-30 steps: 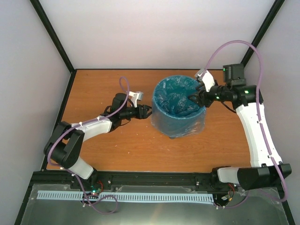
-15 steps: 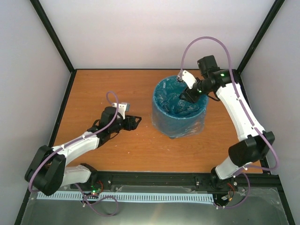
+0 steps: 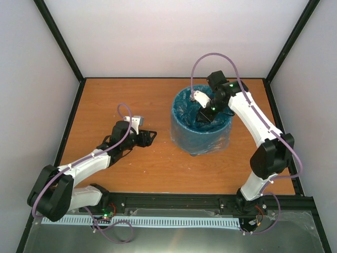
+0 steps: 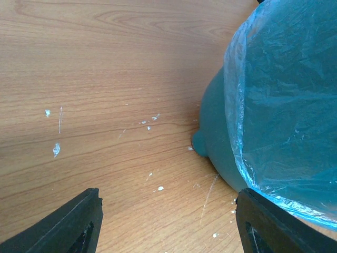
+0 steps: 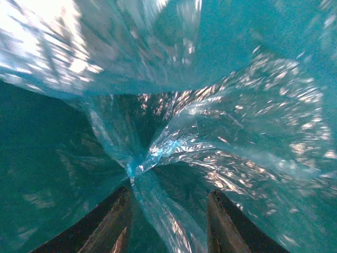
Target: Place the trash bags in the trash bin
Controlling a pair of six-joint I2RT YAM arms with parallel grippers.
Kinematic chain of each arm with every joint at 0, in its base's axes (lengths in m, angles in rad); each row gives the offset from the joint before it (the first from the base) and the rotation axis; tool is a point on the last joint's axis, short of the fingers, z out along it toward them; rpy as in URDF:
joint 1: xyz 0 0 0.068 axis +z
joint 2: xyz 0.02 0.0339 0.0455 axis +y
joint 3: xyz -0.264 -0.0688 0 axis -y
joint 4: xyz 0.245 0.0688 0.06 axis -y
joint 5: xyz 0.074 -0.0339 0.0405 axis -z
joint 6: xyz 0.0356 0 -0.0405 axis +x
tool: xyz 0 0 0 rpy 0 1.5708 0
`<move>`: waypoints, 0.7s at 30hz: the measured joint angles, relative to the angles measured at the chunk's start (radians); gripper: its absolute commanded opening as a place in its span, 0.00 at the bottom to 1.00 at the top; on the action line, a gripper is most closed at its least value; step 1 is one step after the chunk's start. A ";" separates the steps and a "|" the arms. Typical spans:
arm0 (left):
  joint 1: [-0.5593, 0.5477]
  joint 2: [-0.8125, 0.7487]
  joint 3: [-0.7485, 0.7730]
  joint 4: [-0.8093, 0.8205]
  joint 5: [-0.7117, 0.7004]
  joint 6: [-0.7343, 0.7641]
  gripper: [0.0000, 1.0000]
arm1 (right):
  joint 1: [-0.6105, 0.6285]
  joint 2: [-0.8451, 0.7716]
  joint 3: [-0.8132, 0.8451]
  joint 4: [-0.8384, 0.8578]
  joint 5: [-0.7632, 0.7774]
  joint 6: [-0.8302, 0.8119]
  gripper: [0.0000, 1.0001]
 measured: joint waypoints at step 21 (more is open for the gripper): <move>0.000 -0.034 0.000 -0.004 -0.019 0.002 0.70 | 0.031 0.073 -0.331 0.169 0.074 0.040 0.40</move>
